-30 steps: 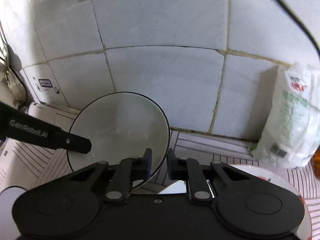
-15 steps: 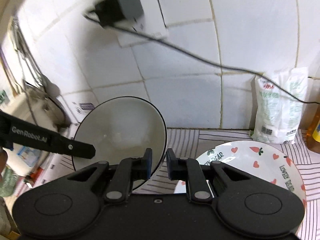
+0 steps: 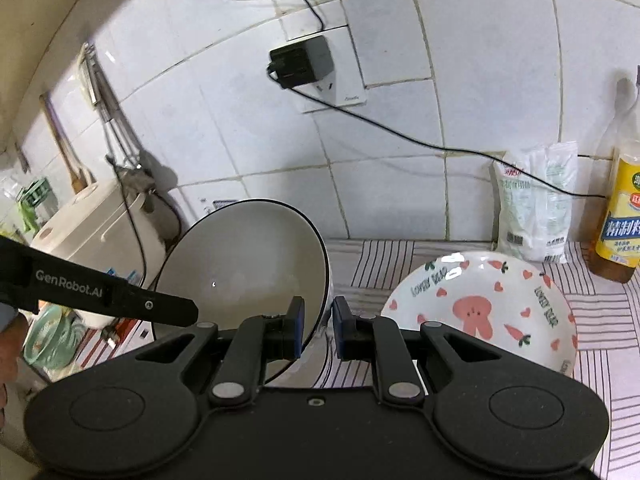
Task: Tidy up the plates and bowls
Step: 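Carry the two stacked bowls onto the third white bowl with both tools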
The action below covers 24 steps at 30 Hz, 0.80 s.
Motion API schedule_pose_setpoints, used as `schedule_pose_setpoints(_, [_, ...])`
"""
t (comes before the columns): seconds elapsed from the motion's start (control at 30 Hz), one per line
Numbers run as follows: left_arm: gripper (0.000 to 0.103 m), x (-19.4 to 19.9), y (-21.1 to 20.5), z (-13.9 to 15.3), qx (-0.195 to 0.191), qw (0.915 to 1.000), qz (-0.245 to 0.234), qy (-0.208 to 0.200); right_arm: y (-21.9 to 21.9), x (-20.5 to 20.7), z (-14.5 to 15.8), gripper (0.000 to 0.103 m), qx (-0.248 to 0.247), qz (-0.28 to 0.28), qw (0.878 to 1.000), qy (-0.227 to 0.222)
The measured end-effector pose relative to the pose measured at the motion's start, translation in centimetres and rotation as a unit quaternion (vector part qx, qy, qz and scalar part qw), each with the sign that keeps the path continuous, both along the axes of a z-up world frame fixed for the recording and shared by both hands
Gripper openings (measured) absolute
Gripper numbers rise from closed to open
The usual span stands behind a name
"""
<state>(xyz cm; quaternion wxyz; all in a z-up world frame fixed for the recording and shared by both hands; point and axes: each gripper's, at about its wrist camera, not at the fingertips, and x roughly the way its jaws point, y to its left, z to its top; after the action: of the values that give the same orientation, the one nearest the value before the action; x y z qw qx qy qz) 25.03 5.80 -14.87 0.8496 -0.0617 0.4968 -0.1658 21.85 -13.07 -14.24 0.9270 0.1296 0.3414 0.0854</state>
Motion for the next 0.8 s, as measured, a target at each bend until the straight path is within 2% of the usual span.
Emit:
schedule_pose_setpoints(0.5, [0.011,-1.1,-0.9,-2.6,0.029,0.9974,0.06,0.029,-0.2,-0.5,-2.3,0.019,0.006,0.058,0.998,0.024])
schedule_pose_setpoints(0.63, [0.011,-0.5,-1.7,-3.6,0.06,0.9959,0.058,0.036,-0.2,0.1,-3.1,0.019,-0.005,0.073,0.997,0.022])
schedule_pose_setpoints(0.8, [0.011,0.5,-1.7,-4.6,0.079,0.9929,0.073,0.051,0.0,1.2,-4.0,0.019,-0.003,0.087,0.996,0.017])
